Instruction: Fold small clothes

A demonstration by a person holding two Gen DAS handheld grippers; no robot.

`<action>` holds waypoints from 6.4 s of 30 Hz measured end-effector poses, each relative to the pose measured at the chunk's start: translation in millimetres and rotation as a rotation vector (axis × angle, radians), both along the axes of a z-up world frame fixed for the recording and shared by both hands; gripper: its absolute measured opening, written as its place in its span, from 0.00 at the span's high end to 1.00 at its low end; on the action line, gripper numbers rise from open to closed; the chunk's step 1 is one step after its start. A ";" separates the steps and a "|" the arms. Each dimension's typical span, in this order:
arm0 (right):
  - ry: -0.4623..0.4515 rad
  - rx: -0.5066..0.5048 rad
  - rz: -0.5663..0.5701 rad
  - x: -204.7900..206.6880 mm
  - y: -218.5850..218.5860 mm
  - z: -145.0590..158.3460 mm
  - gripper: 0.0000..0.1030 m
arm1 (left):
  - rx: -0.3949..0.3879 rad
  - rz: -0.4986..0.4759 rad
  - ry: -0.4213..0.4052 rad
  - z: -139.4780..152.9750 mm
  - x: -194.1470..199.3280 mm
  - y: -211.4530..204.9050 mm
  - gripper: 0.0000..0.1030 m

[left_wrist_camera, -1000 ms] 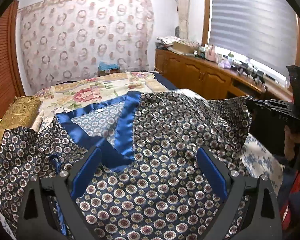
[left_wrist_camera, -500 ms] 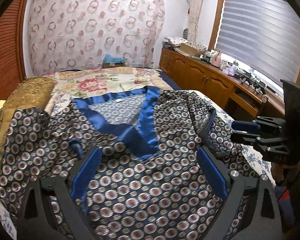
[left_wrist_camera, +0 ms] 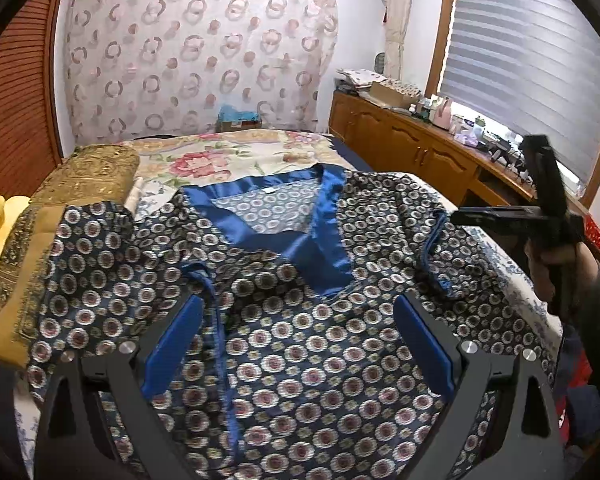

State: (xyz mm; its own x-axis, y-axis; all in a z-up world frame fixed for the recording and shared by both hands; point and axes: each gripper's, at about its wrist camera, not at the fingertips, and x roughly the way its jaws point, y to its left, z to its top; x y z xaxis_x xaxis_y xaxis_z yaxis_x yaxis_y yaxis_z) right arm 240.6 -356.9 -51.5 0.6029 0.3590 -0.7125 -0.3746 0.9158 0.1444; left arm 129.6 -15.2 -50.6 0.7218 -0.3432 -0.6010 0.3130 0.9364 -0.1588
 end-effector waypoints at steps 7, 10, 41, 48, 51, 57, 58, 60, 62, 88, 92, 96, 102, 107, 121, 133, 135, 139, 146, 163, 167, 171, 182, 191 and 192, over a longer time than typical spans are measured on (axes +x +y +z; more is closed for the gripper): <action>0.092 0.001 -0.040 48.0 10.3 -19.6 0.61 | 0.024 0.044 0.012 -2.2 12.3 24.7 0.05; 0.104 0.014 -0.007 61.9 17.5 -24.0 0.79 | 0.032 0.059 0.019 -4.2 19.5 35.0 0.05; -0.055 -0.173 0.033 97.5 -2.9 -19.0 0.45 | 0.193 0.215 0.073 -1.3 92.0 127.0 0.38; -0.038 -0.200 -0.004 113.3 -10.9 -27.3 0.44 | 0.197 0.226 0.135 -16.4 110.0 136.3 0.53; -0.037 -0.198 -0.018 115.7 -16.5 -26.4 0.44 | 0.178 0.216 0.149 -20.4 114.1 139.0 0.53; 0.002 -0.180 -0.033 124.9 -26.0 -30.0 0.44 | 0.155 0.202 0.145 -17.6 117.3 141.3 0.70; 0.010 -0.170 -0.030 126.7 -26.2 -30.8 0.44 | 0.157 0.204 0.147 -18.0 118.3 142.2 0.70; 0.023 -0.148 -0.009 129.6 -24.6 -31.5 0.44 | 0.164 0.212 0.152 -19.1 120.6 143.4 0.70; 0.031 -0.137 0.013 130.3 -20.6 -32.2 0.44 | 0.170 0.214 0.165 -20.9 123.9 143.7 0.70; -0.231 -0.183 -0.069 116.6 0.7 39.6 1.00 | 0.129 0.379 -0.091 51.9 109.9 174.9 1.00; -0.234 -0.229 -0.091 120.7 -0.5 46.4 1.00 | 0.128 0.377 -0.101 53.8 108.8 178.0 1.00; -0.208 -0.248 -0.070 117.6 0.1 43.9 1.00 | 0.123 0.351 -0.102 53.1 97.8 173.6 1.00; -0.264 -0.157 -0.003 67.3 1.1 66.6 1.00 | 0.108 0.281 -0.119 56.1 50.0 157.1 1.00; -0.285 -0.119 0.049 1.3 -0.6 78.5 1.00 | 0.104 0.239 -0.136 53.0 -21.6 150.4 1.00; -0.087 -0.016 0.013 -184.8 -75.7 -5.6 1.00 | 0.001 0.289 0.031 -19.1 -168.1 172.9 1.00; -0.077 -0.058 0.031 -211.6 -82.6 -9.5 0.99 | 0.034 0.250 -0.049 10.8 -198.7 160.5 0.99; -0.090 -0.063 0.042 -215.6 -82.9 -5.9 0.98 | 0.034 0.248 -0.057 15.2 -202.5 159.2 0.99; -0.097 -0.067 0.045 -219.2 -84.1 0.4 0.97 | 0.050 0.240 -0.074 25.0 -206.5 154.1 0.98; -0.141 -0.079 0.024 -220.3 -82.9 18.1 0.74 | 0.045 0.236 -0.102 37.9 -212.6 148.7 0.93; -0.145 -0.075 0.064 -163.4 -47.0 10.8 0.48 | 0.014 0.184 0.026 -4.7 -132.6 141.6 0.43; -0.114 -0.096 0.061 -140.0 -42.6 0.8 0.46 | 0.031 0.178 0.081 -19.8 -100.7 141.4 0.43; -0.062 -0.126 0.044 -113.7 -43.4 -9.9 0.46 | 0.051 0.200 0.111 -26.5 -78.7 145.0 0.43; 0.065 -0.117 0.024 -76.9 -49.1 -40.1 0.46 | 0.089 0.212 0.199 -53.0 -43.0 145.0 0.43; 0.080 -0.116 0.034 -76.6 -46.3 -49.0 0.44 | 0.101 0.187 0.251 -74.1 -42.4 135.4 0.43; 0.074 -0.126 0.039 -77.7 -44.5 -49.5 0.44 | 0.105 0.188 0.248 -74.9 -42.7 134.9 0.43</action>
